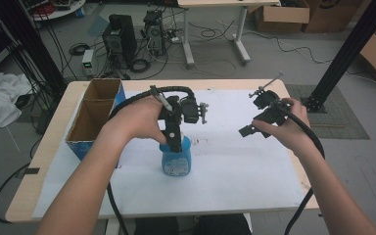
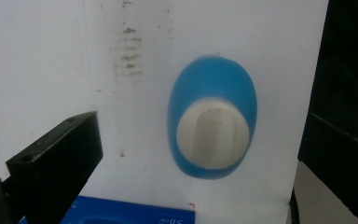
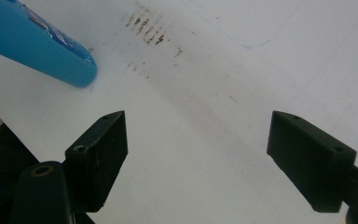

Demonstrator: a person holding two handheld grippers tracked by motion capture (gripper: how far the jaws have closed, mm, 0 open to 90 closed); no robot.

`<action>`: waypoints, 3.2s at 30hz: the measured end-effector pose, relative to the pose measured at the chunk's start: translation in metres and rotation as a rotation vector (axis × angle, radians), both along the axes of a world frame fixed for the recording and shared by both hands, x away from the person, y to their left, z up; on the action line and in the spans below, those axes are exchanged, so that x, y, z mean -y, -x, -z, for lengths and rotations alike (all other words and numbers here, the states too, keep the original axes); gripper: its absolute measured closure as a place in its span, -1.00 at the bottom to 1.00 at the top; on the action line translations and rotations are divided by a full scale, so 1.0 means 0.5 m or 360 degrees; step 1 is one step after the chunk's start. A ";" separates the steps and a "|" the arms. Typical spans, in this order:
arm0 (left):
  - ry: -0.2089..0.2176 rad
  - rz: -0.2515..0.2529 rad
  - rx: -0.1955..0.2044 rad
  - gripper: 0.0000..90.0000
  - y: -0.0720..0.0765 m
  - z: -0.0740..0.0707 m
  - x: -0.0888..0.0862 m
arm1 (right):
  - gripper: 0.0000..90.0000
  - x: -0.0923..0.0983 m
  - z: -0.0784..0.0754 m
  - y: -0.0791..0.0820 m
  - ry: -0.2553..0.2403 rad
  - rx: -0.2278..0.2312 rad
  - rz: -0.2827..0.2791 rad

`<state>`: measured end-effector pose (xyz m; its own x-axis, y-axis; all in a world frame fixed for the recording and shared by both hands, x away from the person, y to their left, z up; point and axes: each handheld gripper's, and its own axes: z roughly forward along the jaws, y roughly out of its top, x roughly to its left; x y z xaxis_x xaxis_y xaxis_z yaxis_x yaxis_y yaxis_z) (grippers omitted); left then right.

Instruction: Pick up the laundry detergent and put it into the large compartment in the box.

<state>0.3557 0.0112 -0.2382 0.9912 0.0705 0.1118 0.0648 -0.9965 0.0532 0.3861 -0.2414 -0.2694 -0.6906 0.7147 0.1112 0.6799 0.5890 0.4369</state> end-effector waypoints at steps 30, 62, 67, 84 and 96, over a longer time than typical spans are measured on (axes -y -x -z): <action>-0.0088 -0.0010 -0.0024 -0.98 0.000 0.101 0.009 | -0.55 -0.004 0.006 0.004 -0.0007 0.0008 -0.0011; -0.0053 -0.0008 -0.0037 -0.66 0.000 0.105 0.008 | -0.55 -0.001 0.012 0.004 -0.0019 -0.0004 -0.0007; -0.0071 -0.0003 -0.0037 -0.64 -0.001 0.105 0.009 | -0.55 -0.001 0.011 0.004 -0.0018 0.0001 -0.0011; -0.0086 -0.0021 -0.0029 -0.51 -0.004 0.106 0.009 | -0.55 0.004 0.012 0.004 -0.0027 -0.0005 -0.0011; -0.0095 -0.0019 -0.0029 -0.42 -0.007 0.104 0.014 | -0.55 0.010 0.011 0.005 -0.0042 -0.0008 0.0005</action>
<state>0.3593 0.0041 -0.2903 0.9923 0.0761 0.0978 0.0772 -0.9970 -0.0073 0.3836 -0.2462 -0.2752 -0.6877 0.7136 0.1337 0.6840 0.5752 0.4486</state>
